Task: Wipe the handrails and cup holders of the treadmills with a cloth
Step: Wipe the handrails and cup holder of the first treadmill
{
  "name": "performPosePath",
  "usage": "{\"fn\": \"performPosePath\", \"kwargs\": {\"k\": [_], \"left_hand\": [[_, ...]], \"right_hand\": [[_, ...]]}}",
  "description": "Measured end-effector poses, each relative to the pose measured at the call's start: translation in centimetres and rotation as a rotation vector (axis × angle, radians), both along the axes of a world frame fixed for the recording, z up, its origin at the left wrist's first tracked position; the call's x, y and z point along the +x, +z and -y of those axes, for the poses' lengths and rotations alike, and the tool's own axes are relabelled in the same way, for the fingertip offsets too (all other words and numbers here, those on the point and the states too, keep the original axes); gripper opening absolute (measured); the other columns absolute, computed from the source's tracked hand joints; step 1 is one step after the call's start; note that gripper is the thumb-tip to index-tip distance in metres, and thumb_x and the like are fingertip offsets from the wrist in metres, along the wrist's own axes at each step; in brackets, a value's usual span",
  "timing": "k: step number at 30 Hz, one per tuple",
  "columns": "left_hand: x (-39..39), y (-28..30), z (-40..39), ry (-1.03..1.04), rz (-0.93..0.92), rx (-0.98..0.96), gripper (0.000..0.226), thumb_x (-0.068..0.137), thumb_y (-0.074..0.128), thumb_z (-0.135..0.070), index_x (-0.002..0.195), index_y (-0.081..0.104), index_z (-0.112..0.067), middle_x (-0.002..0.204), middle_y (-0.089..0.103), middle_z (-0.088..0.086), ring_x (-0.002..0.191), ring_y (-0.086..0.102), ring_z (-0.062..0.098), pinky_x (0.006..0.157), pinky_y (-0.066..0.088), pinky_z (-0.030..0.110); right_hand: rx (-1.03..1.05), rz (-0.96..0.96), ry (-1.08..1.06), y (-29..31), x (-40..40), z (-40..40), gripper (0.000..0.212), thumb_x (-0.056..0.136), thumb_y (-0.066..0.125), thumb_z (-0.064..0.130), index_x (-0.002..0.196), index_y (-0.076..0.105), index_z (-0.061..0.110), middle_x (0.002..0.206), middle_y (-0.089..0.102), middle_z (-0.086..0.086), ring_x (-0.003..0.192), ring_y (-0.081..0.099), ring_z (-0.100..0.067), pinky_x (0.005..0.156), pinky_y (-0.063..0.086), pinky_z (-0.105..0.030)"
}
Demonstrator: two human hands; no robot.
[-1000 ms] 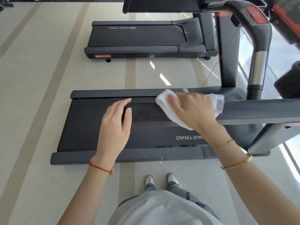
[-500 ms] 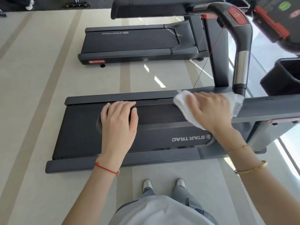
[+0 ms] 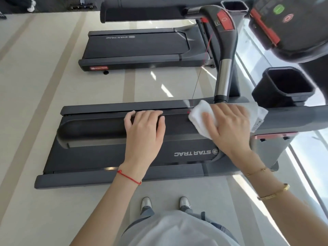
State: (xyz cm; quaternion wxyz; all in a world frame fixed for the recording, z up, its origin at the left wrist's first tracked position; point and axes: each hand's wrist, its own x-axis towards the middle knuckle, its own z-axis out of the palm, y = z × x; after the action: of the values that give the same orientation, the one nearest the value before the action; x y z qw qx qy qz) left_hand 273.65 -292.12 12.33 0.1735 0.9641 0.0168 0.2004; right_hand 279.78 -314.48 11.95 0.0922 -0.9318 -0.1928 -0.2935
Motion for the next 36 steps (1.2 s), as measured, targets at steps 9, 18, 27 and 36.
{"fn": "performPosePath", "kwargs": {"k": [9, 18, 27, 36], "left_hand": [[1.6, 0.2, 7.1, -0.004, -0.004, -0.004, 0.028, 0.102, 0.043, -0.028, 0.113, 0.067, -0.018, 0.108, 0.07, -0.005, 0.102, 0.062, 0.016, 0.106, 0.033, 0.041], [1.6, 0.2, 9.7, 0.065, -0.011, 0.007, 0.026, 0.102, 0.046, -0.023, 0.115, 0.067, -0.015, 0.11, 0.069, -0.002, 0.107, 0.061, 0.02, 0.111, 0.031, 0.045], [2.4, 0.2, 11.8, 0.045, -0.01, 0.023, 0.03, 0.103, 0.04, -0.025, 0.115, 0.067, -0.019, 0.109, 0.069, -0.006, 0.105, 0.06, 0.017, 0.107, 0.032, 0.044], [2.3, 0.0, 11.0, 0.001, -0.002, 0.026, 0.032, 0.103, 0.039, -0.028, 0.118, 0.066, -0.02, 0.111, 0.069, -0.008, 0.106, 0.06, 0.014, 0.106, 0.033, 0.042]], "right_hand": [[-0.107, 0.014, 0.08, 0.2, 2.4, 8.1, 0.04, 0.102, 0.034, 0.04, 0.093, 0.064, 0.015, 0.08, 0.06, -0.001, 0.074, 0.055, -0.025, 0.068, 0.037, -0.036], [-0.115, -0.05, 0.187, -0.2, 1.8, 7.5, 0.042, 0.102, 0.032, 0.045, 0.113, 0.062, 0.017, 0.099, 0.063, 0.001, 0.086, 0.057, -0.024, 0.083, 0.041, -0.038], [0.023, 0.031, -0.157, 1.0, 4.0, 15.5, 0.04, 0.099, 0.032, 0.032, 0.067, 0.049, 0.015, 0.062, 0.05, -0.001, 0.061, 0.048, -0.027, 0.066, 0.038, -0.039], [-0.232, -0.093, 0.267, -0.3, 2.1, 10.5, 0.052, 0.101, 0.033, 0.053, 0.134, 0.051, 0.017, 0.123, 0.057, -0.002, 0.11, 0.053, -0.026, 0.094, 0.038, -0.041]]}}
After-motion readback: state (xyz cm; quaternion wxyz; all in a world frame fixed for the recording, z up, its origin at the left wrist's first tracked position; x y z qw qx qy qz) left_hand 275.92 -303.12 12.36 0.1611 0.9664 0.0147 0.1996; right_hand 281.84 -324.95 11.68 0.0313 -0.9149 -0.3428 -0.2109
